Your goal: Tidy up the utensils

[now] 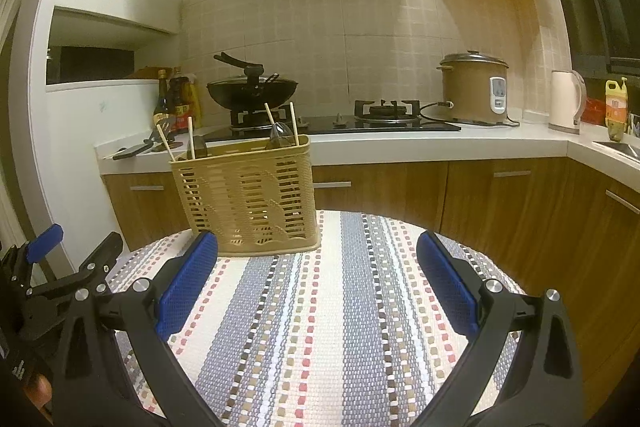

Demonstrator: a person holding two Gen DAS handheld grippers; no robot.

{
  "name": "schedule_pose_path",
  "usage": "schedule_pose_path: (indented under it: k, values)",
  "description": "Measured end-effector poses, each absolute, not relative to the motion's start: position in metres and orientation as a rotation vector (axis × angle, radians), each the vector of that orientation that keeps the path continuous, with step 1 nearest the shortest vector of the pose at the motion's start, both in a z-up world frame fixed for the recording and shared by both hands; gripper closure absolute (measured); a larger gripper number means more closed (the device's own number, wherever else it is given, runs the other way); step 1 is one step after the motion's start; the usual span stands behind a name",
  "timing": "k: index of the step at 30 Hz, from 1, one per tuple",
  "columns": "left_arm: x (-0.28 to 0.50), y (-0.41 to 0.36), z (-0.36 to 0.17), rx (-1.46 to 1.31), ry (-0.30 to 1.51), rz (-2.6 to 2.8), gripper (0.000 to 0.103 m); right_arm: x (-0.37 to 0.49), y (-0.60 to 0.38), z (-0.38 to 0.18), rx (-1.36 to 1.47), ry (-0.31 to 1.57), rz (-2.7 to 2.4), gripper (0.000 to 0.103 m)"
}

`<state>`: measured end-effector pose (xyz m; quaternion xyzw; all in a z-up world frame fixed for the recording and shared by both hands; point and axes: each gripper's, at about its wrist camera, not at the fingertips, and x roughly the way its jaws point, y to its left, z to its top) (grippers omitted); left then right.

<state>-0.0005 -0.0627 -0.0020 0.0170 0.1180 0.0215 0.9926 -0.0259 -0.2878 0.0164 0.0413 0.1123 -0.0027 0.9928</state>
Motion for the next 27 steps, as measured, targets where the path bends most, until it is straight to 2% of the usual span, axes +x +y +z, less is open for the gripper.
schedule_pose_path:
  k: [27]
  values:
    - [0.0027,-0.0591,-0.0036,0.006,0.253,0.028,0.008,-0.0244,-0.2889,0.0154,0.089,0.237,0.002,0.008]
